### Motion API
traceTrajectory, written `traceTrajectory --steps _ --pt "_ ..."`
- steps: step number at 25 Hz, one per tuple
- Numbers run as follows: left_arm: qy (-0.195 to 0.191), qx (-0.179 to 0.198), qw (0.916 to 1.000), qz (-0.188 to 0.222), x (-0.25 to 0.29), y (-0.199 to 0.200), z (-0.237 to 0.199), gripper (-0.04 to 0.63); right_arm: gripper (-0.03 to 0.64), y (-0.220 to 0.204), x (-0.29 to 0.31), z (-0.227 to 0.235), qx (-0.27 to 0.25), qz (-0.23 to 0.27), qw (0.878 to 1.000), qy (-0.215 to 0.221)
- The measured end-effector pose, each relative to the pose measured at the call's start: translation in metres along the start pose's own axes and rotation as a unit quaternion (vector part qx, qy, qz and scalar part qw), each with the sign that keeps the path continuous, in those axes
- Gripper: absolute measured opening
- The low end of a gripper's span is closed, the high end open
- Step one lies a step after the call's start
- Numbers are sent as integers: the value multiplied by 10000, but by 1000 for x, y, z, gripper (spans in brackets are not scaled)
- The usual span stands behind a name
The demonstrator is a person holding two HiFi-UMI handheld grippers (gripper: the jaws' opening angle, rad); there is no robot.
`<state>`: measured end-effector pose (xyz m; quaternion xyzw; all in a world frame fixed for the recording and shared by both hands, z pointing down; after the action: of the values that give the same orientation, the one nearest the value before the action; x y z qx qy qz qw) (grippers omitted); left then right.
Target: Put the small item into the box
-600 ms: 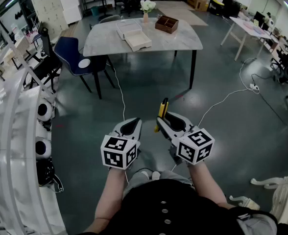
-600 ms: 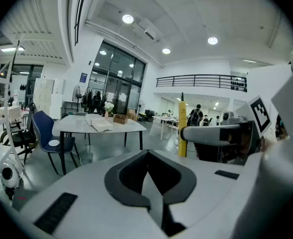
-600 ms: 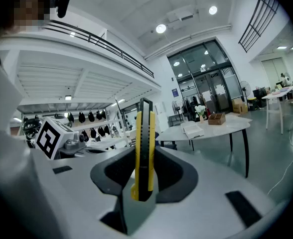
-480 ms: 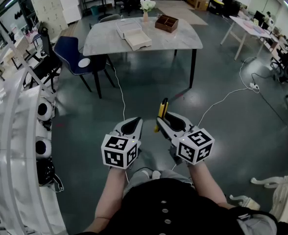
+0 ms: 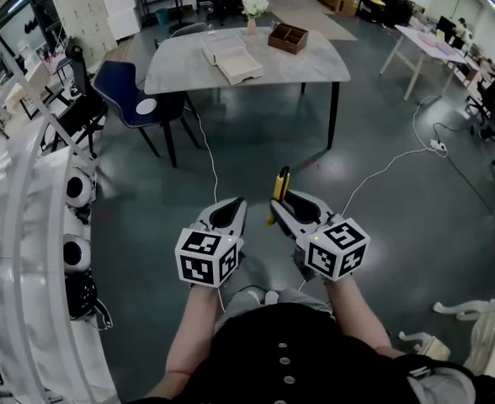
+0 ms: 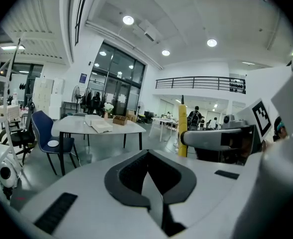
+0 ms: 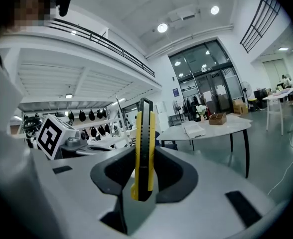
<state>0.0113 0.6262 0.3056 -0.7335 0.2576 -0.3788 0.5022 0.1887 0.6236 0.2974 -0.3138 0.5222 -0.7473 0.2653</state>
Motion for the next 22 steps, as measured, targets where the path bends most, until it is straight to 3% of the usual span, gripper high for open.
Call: traceTrajectory --steps 4,16,22 --pt "-80 -72 9994 335 -9 3 -7 17 118 3 4 -7 32 13 10000 14" --pt "-352 -176 9991 185 -26 -18 -32 18 118 -19 19 -28 181 78 9996 -209" --pt "-182 -233 9995 148 -23 -21 -52 18 118 -20 34 -25 144 11 9996 -229"
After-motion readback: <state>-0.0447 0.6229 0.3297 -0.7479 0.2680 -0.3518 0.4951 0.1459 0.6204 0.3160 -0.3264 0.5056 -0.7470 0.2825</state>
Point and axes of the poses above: the fingertips, and each gripper's own axes: x forward along the fingers, z to its right, y out of its top, the point moved 8 cm from there along -x, backward along the fingers, and after that the axes turned 3 degrees about -y, right-handed, at the moved point
